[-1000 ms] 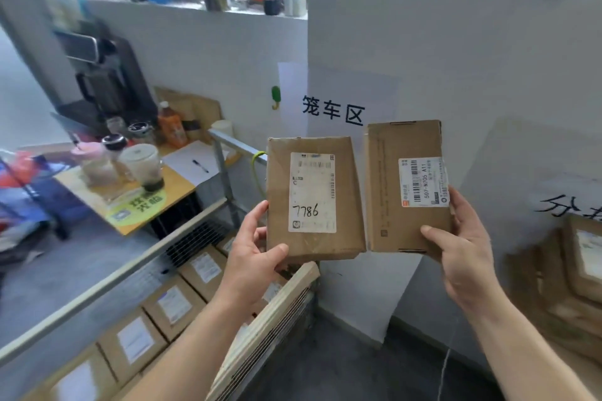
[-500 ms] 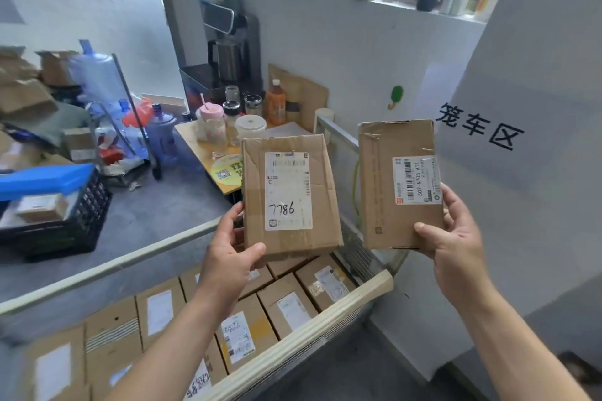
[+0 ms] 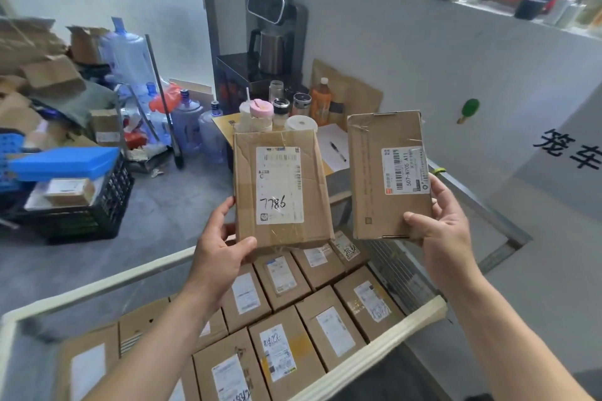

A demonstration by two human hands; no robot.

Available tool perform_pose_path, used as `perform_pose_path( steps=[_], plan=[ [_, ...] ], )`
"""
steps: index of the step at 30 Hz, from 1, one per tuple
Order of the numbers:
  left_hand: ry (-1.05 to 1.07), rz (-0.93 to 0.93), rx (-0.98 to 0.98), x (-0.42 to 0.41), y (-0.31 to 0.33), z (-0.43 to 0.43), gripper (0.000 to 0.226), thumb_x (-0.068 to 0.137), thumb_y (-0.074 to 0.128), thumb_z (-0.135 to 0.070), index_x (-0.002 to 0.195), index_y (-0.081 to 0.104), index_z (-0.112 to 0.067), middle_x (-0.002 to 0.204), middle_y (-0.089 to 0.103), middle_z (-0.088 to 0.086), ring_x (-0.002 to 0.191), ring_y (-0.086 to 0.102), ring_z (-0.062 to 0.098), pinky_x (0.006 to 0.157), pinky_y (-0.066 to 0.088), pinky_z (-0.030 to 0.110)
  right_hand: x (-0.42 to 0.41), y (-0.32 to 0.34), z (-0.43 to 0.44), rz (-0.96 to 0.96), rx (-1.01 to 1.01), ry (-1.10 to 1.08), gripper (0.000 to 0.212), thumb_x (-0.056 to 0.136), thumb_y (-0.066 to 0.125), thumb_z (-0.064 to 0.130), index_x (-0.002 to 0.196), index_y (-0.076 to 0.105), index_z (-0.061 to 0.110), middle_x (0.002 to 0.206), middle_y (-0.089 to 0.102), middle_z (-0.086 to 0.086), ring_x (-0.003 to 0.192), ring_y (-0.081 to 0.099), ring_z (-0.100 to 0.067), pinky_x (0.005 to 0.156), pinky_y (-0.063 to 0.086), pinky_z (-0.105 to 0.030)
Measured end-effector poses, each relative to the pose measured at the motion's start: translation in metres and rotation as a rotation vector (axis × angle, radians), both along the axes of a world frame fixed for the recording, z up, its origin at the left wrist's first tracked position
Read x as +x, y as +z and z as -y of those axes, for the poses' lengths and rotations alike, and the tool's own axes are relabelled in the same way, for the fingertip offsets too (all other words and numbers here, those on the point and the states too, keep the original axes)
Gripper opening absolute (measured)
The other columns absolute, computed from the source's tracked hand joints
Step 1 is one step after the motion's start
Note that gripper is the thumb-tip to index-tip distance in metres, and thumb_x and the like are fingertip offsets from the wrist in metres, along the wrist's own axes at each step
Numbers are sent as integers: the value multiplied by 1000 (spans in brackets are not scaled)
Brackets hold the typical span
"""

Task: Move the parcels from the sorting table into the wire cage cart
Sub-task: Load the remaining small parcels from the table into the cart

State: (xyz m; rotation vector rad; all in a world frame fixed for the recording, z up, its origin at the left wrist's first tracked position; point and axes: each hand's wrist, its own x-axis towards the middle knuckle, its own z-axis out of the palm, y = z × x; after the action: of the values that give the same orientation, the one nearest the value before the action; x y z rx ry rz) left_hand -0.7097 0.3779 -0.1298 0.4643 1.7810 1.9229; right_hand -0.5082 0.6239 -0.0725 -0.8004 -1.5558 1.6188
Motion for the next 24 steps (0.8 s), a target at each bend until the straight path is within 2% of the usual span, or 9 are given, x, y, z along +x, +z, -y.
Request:
perform_pose_path(
  steps=[3, 7, 12, 14, 17, 19, 21, 24],
  plan=[
    [22, 13, -5, -13, -3, 3, 72, 92, 62, 5, 137, 45, -49, 108, 72, 5, 101, 72, 22, 82, 61, 41, -21, -4, 4, 15, -3, 8, 72, 91, 53, -16, 148, 47, 29, 118, 70, -3, 107, 70, -22, 70, 62, -35],
    [40, 35, -8, -27, -6, 2, 71, 92, 61, 6, 135, 45, -49, 110, 72, 6, 102, 70, 24, 89, 58, 46, -45, -7, 0, 37, 7, 41, 70, 91, 54, -15, 139, 51, 36, 109, 74, 5, 106, 71, -17, 70, 62, -33],
    [81, 63, -29, -43, -19, -6, 72, 91, 62, 7, 125, 47, -54, 112, 72, 5, 104, 70, 20, 87, 57, 39, -75, -22, -17, 68, -10, 103, 70, 91, 54, -14, 143, 49, 33, 107, 74, 7, 103, 72, -16, 66, 60, -28],
    [102, 82, -43, -47, -29, -11, 73, 90, 62, 8, 126, 47, -53, 113, 71, 7, 106, 69, 21, 86, 57, 36, -85, -34, -25, 90, -20, 130, 71, 91, 55, -14, 142, 50, 35, 109, 74, 6, 104, 71, -17, 68, 61, -30],
    [128, 110, -81, -50, -47, -23, 75, 90, 63, 9, 123, 48, -57, 112, 72, 6, 107, 69, 24, 91, 56, 45, -94, -62, -44, 138, -43, 166, 70, 91, 55, -12, 140, 51, 38, 113, 73, 7, 109, 69, -17, 77, 63, -39],
    [148, 131, -118, -47, -65, -34, 76, 90, 63, 9, 121, 49, -59, 111, 74, 2, 106, 70, 21, 89, 56, 46, -97, -85, -61, 176, -74, 190, 70, 92, 56, -11, 140, 51, 39, 114, 72, 8, 111, 68, -15, 81, 61, -41],
    [167, 164, -153, -41, -86, -47, 76, 90, 63, 9, 125, 47, -57, 111, 74, -2, 104, 71, 17, 88, 56, 44, -98, -112, -80, 220, -107, 209, 70, 92, 57, -10, 143, 50, 37, 116, 72, 9, 112, 67, -11, 81, 61, -37],
    [183, 239, -199, -27, -120, -65, 78, 90, 60, 12, 134, 43, -49, 111, 75, -3, 100, 72, 18, 76, 58, 36, -94, -156, -106, 309, -151, 227, 71, 91, 57, -10, 143, 50, 37, 114, 72, 13, 109, 67, -7, 76, 60, -29]
  ],
)
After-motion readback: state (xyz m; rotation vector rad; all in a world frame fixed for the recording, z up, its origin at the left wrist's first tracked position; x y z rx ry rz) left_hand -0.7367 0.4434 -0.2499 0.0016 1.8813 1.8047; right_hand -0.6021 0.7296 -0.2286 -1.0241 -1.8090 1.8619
